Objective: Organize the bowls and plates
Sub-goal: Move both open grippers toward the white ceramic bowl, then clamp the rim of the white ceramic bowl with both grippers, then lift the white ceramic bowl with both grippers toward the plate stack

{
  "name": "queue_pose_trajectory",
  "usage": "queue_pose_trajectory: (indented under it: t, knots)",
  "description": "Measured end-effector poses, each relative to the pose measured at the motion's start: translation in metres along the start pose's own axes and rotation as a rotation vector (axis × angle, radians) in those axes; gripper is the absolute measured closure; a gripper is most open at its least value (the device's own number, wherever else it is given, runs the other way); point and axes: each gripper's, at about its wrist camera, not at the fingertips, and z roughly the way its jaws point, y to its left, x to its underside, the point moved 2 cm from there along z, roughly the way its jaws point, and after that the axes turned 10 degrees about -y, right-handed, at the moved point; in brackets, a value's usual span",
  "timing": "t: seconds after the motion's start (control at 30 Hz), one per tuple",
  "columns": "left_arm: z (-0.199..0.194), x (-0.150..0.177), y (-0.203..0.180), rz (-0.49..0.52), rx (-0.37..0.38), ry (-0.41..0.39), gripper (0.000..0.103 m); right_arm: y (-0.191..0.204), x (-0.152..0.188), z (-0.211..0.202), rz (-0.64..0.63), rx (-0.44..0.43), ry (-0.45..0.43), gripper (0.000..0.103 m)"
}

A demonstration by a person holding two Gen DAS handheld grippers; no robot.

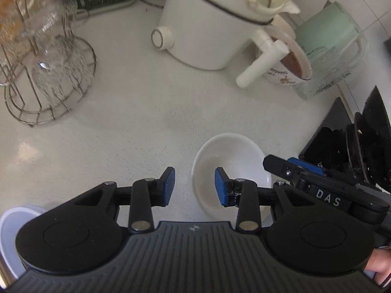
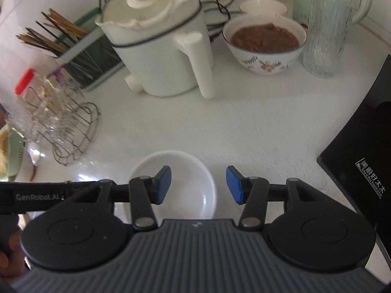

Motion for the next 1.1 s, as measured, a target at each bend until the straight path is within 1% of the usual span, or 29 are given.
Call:
queue_pose_trajectory:
  t: [0.1, 0.27, 0.33, 0.4, 0.47, 0.53, 0.57, 0.63, 0.7, 0.8, 0.9, 1.1]
  knots:
    - [0.017, -0.001, 0.002, -0.007, 0.001, 0.032, 0.062, -0.005, 0.002, 0.009, -0.002, -0.008, 0.03, 0.052]
    - [0.035, 0.002, -0.003, 0.003, 0.0, 0.065, 0.062, -0.011, 0.007, 0.022, -0.004, -0.016, 0.082, 0.06]
    - [0.041, 0.004, -0.004, 0.006, -0.003, 0.073, 0.062, -0.012, 0.008, 0.026, -0.003, -0.014, 0.095, 0.07]
    - [0.045, 0.006, -0.005, 0.012, 0.0, 0.071, 0.062, -0.011, 0.01, 0.028, -0.007, -0.023, 0.098, 0.073]
    - [0.048, 0.008, -0.005, 0.015, 0.003, 0.067, 0.062, -0.011, 0.013, 0.03, -0.015, -0.033, 0.099, 0.073]
    - [0.051, 0.009, -0.005, -0.005, 0.025, 0.08, 0.063, -0.013, 0.016, 0.033, -0.01, -0.037, 0.113, 0.077]
    - [0.052, 0.009, -0.004, -0.026, 0.045, 0.087, 0.064, -0.013, 0.017, 0.035, -0.004, -0.035, 0.122, 0.078]
    - [0.054, 0.011, -0.005, -0.032, 0.048, 0.093, 0.067, -0.013, 0.018, 0.038, 0.002, -0.047, 0.128, 0.084]
    - [0.054, 0.012, -0.008, -0.014, 0.035, 0.089, 0.068, -0.011, 0.018, 0.04, -0.008, -0.048, 0.123, 0.084]
    - [0.053, 0.011, -0.008, -0.019, 0.031, 0.088, 0.068, -0.01, 0.017, 0.041, -0.003, -0.051, 0.119, 0.084]
    - [0.05, 0.006, -0.008, -0.024, 0.047, 0.084, 0.068, -0.011, 0.015, 0.038, 0.003, -0.057, 0.119, 0.085]
    - [0.03, -0.005, -0.016, -0.011, 0.06, 0.028, 0.068, -0.009, 0.001, 0.024, 0.001, -0.065, 0.079, 0.085]
